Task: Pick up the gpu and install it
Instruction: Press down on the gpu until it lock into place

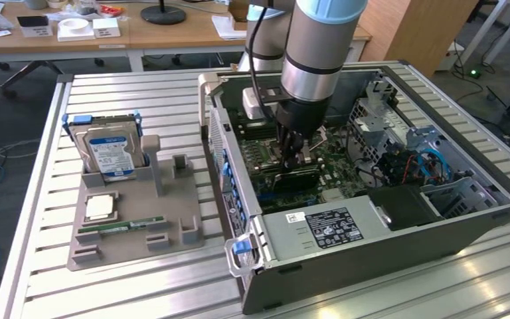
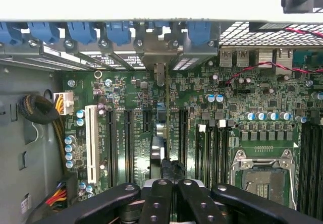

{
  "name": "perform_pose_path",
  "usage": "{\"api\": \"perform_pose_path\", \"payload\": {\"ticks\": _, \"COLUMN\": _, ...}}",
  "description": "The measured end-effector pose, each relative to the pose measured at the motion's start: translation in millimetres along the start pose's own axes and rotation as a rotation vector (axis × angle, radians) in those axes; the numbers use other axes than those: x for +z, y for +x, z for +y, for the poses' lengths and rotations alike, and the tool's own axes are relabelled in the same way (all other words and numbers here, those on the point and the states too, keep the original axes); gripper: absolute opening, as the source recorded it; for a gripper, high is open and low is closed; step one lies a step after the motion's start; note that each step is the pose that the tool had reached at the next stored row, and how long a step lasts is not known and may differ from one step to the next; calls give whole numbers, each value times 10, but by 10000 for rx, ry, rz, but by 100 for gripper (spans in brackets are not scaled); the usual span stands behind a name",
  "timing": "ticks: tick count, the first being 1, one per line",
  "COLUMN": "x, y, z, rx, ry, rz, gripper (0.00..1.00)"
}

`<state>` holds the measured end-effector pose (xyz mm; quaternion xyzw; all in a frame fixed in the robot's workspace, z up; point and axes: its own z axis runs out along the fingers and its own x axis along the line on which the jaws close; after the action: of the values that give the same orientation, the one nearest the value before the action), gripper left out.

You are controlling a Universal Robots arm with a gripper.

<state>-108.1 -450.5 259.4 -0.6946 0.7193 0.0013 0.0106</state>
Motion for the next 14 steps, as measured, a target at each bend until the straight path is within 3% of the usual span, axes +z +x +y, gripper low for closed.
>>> {"api": "perform_pose_path", "payload": {"ticks": 6, "x": -22, "y": -3, "z": 0, "rx": 4, "ry": 12, "rz": -29, "gripper": 11}}
{"api": "perform_pose_path", "payload": {"ticks": 14, "x": -255, "y": -4, "z": -3, "rx": 1, "ry": 2, "rz": -3, "gripper": 11}}
